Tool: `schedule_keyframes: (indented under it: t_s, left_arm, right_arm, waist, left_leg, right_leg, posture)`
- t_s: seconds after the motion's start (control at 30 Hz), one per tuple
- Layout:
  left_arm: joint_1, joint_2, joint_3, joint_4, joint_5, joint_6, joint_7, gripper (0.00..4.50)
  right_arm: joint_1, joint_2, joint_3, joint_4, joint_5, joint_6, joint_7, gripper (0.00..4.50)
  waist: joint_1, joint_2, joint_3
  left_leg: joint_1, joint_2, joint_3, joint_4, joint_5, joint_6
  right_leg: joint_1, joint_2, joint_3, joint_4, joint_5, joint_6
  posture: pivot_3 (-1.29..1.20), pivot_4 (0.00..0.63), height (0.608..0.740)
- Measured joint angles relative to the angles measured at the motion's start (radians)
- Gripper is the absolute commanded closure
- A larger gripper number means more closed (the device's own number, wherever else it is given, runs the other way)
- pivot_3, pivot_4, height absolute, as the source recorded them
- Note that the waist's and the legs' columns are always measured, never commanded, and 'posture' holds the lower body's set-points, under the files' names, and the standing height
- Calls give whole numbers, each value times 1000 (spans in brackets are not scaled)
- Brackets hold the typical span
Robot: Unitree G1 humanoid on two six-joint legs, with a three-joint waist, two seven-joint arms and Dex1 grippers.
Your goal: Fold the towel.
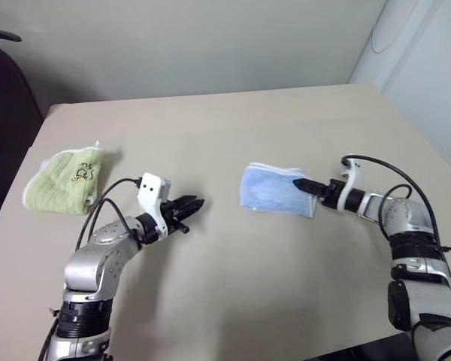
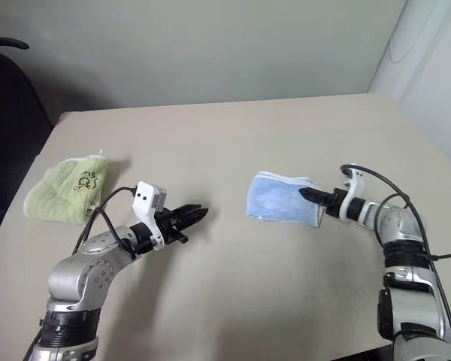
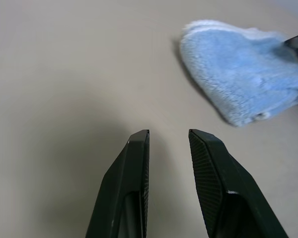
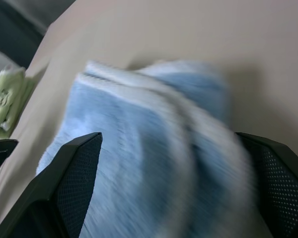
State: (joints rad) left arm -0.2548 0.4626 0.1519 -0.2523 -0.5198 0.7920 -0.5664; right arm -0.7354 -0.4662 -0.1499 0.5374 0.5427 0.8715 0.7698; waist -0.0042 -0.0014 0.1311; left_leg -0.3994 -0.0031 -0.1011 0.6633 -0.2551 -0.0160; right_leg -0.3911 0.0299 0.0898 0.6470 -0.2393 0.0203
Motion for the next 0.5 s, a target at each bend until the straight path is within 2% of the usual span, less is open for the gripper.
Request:
schedule_keyframes:
  t_s: [0.17, 0.3, 0.5]
  left_arm:
    - [0, -7, -8, -6, -5, 6, 18, 3125]
    - [4, -10, -12, -19, -10, 11, 28, 3125]
    - [6, -14, -16, -24, -20, 13, 33, 3125]
  right_arm:
    - [-14, 12, 28, 13, -37, -29, 30, 45]
    - [-12, 16, 38, 13, -53, -36, 38, 1222]
    - [21, 18, 20, -22, -44, -14, 41, 3451]
  waist:
    - [0, 0, 0]
    - [0, 0, 0]
    - [3, 0, 0]
  left_leg:
    - [0, 0, 0, 0, 0, 0]
    - [0, 0, 0, 0, 0, 0]
    - [0, 0, 0, 0, 0, 0]
  right_leg:
    - [0, 0, 0, 0, 0, 0]
    - [0, 0, 0, 0, 0, 0]
    - [0, 0, 0, 0, 0, -1]
  posture:
    - [0, 150, 740]
    - [0, 150, 740]
    - [0, 150, 740]
